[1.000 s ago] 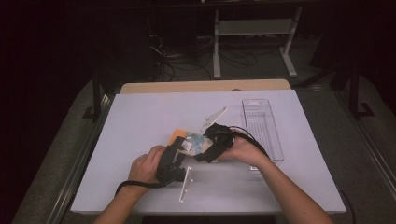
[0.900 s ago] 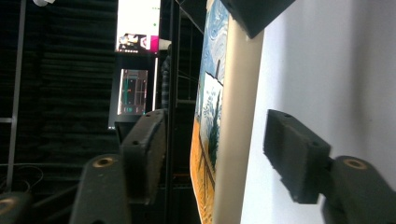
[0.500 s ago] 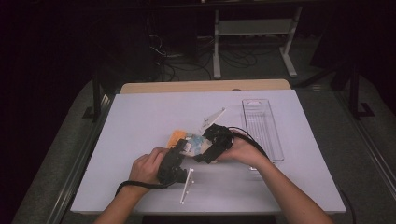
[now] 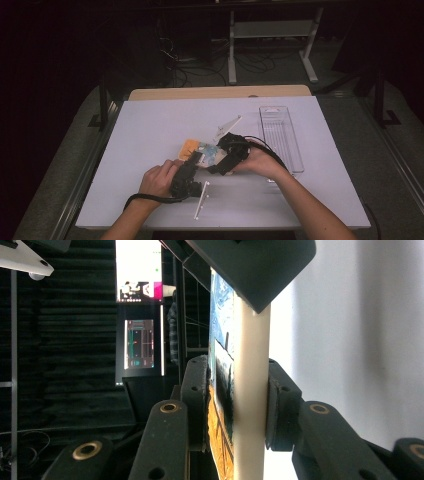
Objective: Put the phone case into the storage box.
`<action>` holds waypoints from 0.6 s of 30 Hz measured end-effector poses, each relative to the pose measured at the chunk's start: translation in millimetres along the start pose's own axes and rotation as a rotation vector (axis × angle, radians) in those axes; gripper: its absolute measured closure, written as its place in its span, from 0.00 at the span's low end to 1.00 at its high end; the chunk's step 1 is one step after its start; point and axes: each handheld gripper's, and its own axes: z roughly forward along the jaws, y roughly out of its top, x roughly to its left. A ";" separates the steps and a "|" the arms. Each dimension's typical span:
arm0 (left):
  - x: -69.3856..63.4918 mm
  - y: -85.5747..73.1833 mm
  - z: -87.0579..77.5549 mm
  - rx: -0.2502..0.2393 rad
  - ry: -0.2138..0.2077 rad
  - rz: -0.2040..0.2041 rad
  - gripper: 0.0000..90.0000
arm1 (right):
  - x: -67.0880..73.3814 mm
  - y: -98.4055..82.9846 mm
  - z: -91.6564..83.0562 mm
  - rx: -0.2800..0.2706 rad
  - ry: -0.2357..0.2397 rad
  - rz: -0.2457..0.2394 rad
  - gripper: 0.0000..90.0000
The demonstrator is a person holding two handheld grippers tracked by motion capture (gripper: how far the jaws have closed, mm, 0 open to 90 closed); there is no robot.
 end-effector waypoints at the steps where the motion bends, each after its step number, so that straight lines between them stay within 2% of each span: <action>1: 0.1 0.1 -0.1 0.001 -0.001 0.001 0.78 | 0.0 0.0 -0.1 0.000 0.000 0.000 0.11; 18: 1.9 0.6 -2.1 -0.002 0.027 0.029 0.87 | -0.6 0.0 -2.2 -0.012 0.007 0.010 0.10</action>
